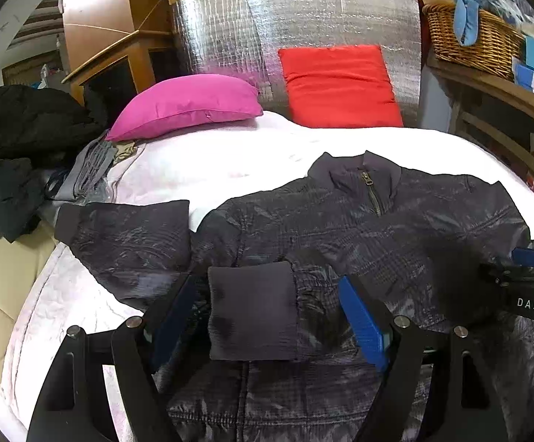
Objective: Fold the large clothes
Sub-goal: 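Grasp the other sleeve cuff with the left gripper and lift it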
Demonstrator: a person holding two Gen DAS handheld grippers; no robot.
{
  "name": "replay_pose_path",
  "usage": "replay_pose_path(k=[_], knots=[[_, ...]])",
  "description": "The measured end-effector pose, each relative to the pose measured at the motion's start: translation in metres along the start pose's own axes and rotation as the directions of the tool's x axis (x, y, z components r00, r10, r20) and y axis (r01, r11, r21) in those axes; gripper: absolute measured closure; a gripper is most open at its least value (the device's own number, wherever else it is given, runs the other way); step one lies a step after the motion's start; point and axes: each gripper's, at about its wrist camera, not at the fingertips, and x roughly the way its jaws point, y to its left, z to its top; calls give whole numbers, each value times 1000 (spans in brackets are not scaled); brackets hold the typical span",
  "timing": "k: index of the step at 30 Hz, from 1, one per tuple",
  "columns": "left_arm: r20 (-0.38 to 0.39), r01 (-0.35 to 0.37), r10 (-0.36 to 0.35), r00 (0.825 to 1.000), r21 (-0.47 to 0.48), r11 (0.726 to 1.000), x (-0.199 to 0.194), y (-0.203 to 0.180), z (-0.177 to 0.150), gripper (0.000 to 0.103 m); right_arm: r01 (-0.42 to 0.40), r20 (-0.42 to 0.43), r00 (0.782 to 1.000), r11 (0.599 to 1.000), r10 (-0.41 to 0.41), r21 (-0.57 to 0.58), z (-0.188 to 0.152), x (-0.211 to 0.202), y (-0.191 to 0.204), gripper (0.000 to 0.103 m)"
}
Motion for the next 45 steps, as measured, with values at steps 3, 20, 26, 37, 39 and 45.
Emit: replay_pose_path(k=[3, 20, 26, 37, 39, 45], knots=[[-1, -3, 3, 1000, -5, 1000, -1, 3, 0, 23, -10, 5, 1000, 1000, 10, 5, -1, -3, 1, 30], [-80, -42, 26, 996, -210, 977, 20, 96, 0, 15, -64, -82, 994, 997, 67, 39, 3, 21, 0, 30], [-213, -179, 92, 973, -439, 881, 65, 222, -6, 5, -107, -22, 994, 985, 111, 136, 5, 15, -17, 30], [-272, -138, -89, 958, -712, 689, 172, 349, -6, 5, -84, 27, 996, 990, 82, 117, 13, 19, -19, 30], [-265, -140, -104, 959, -757, 638, 186, 360, -7, 6, -84, 30, 996, 989, 81, 123, 13, 19, -20, 30], [-274, -140, -159, 949, -812, 566, 220, 371, -13, 41, -74, 35, 997, 992, 71, 103, 12, 20, -16, 30]])
